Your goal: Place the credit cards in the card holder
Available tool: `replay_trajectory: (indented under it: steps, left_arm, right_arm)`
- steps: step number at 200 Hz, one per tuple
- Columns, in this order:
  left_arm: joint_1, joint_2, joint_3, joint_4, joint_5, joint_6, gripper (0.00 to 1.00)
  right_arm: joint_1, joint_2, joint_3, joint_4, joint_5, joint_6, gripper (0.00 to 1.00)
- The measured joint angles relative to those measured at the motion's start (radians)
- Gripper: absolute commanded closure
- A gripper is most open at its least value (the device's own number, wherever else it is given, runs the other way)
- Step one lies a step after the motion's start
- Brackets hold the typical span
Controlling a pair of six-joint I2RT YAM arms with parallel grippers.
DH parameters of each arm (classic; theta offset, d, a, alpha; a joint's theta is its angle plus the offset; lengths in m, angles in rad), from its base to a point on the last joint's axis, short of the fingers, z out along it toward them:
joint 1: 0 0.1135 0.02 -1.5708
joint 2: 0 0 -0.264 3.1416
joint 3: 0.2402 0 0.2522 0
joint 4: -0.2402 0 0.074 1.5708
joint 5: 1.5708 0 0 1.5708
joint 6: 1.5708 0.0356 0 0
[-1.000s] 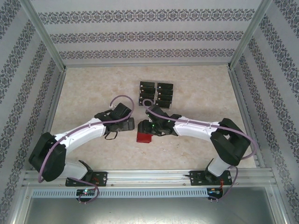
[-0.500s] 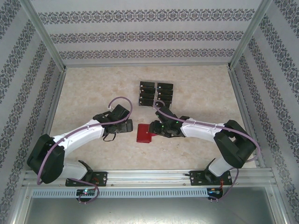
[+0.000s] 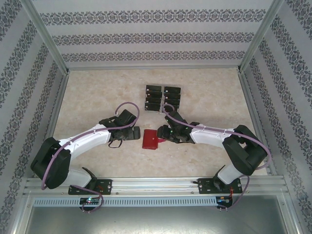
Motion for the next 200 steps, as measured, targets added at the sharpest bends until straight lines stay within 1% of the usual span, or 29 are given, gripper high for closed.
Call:
replay_trajectory:
  steps: [64,116,200]
  left_arm:
    - [-0.008,0.027,0.056,-0.001,0.007,0.011,0.00]
    - [-0.063,0.097,0.130,-0.001,0.010,0.023,0.00]
    - [-0.200,0.284,0.286,-0.021,-0.013,0.042,0.00]
  right_arm:
    - [-0.018,-0.073,-0.080,-0.012,0.010,-0.004,0.58]
    - [-0.036,-0.084,-0.117,-0.011,0.013,-0.006,0.76]
    - [-0.037,-0.084,-0.155,0.029,0.015,-0.008,0.76]
